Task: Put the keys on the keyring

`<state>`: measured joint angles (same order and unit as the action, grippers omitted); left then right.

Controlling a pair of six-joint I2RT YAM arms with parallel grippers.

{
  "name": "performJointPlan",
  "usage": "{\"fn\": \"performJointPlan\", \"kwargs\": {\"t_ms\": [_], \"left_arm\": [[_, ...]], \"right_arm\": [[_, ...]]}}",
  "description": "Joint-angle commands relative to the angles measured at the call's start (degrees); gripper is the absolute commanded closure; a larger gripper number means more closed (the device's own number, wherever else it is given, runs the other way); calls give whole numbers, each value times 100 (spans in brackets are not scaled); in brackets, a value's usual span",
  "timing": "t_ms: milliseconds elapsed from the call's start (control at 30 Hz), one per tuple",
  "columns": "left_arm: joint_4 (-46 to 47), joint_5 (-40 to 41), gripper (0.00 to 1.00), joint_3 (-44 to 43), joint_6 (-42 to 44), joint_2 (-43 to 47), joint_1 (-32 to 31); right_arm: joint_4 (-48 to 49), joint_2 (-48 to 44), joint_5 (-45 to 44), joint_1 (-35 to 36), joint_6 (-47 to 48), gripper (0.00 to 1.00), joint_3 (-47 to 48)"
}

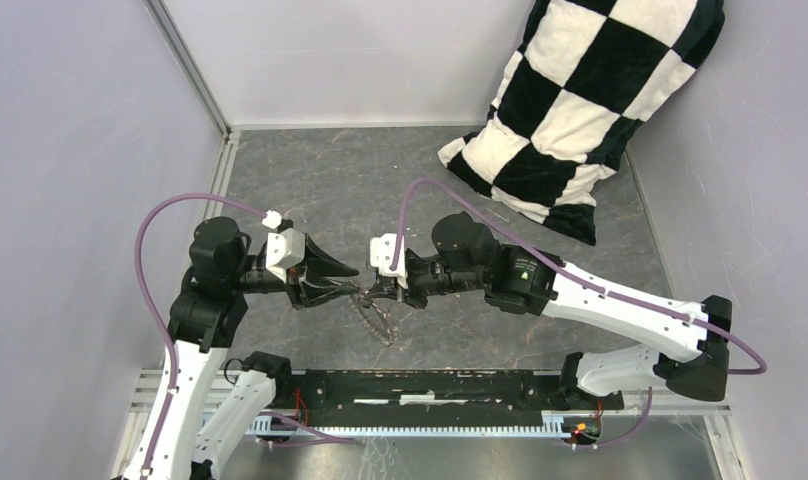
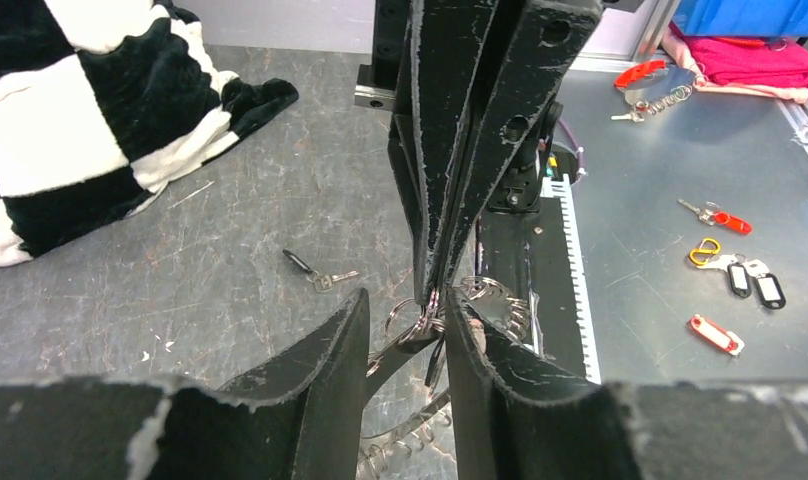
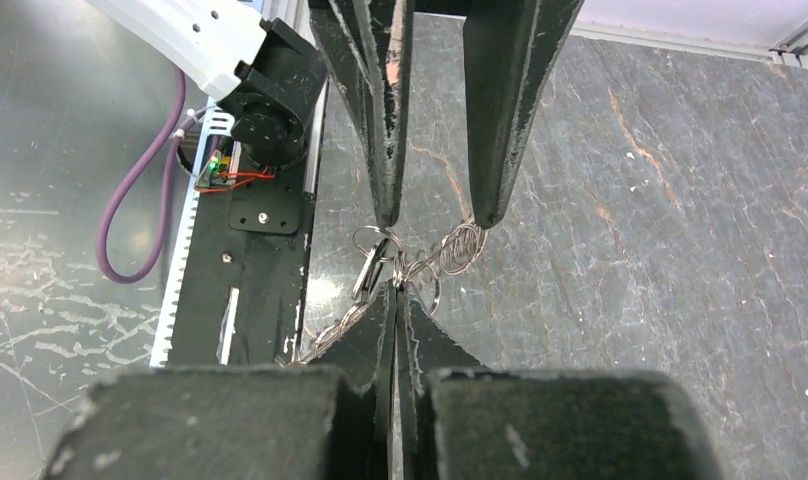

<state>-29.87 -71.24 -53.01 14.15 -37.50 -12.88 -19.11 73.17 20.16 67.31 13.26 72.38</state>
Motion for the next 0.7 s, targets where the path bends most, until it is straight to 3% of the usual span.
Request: {"fn": "performJointPlan", "kwargs": {"t_ms": [0,333,667], "left_arm": [[235,50,60,-4,-391,21,-4],[227,-180,59,110,-473,122,-4],[-1183,76,61,-150,1288,77,-4]], "right_arm": [[132,-21,-175,118,116,100,414],[-124,197,-277,273,172,100,780],[77,32,-161,271,156,100,712]]}}
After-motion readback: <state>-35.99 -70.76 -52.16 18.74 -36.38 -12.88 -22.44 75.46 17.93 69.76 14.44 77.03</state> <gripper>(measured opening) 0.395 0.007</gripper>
